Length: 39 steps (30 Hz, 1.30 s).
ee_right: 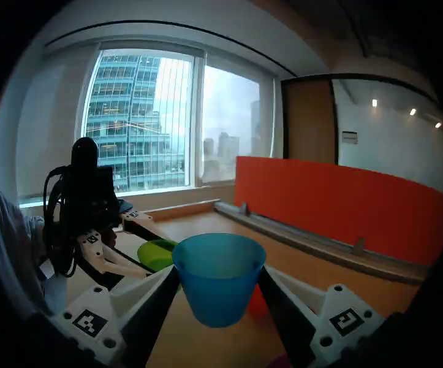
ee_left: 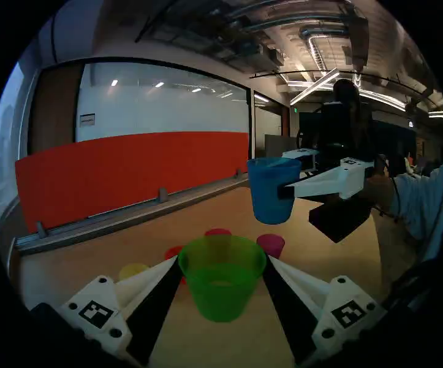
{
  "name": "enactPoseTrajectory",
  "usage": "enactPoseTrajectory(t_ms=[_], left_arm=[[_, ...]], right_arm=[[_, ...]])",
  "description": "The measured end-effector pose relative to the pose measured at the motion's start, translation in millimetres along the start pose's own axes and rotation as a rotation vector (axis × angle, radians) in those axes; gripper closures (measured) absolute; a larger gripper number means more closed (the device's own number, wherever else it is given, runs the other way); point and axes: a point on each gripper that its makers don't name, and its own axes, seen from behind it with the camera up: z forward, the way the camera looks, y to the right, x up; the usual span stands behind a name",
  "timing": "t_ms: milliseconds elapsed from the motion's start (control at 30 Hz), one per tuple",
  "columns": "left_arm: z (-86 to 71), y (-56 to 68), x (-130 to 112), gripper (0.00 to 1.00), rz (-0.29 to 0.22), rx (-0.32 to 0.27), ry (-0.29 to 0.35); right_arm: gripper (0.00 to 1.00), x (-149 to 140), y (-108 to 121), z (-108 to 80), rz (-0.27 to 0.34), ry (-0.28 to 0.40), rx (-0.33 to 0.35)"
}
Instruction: Pour water
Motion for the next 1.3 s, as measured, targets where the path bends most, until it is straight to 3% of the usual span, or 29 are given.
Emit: enactPoseTrajectory(t_ms=[667,1300], left_arm=[[6.0,-7.4,-46.8,0.12,0.013,-0.009,-0.144],[17.1,-6.7,-102.4,0.12,0.064,-0.031,-0.322]], right_arm=[[0.10,-67.5,-3.5,6.0,0.001,-0.137,0.013],[0.10,-135.4,-1.0,13.2,-0.008,-0.292,0.022]])
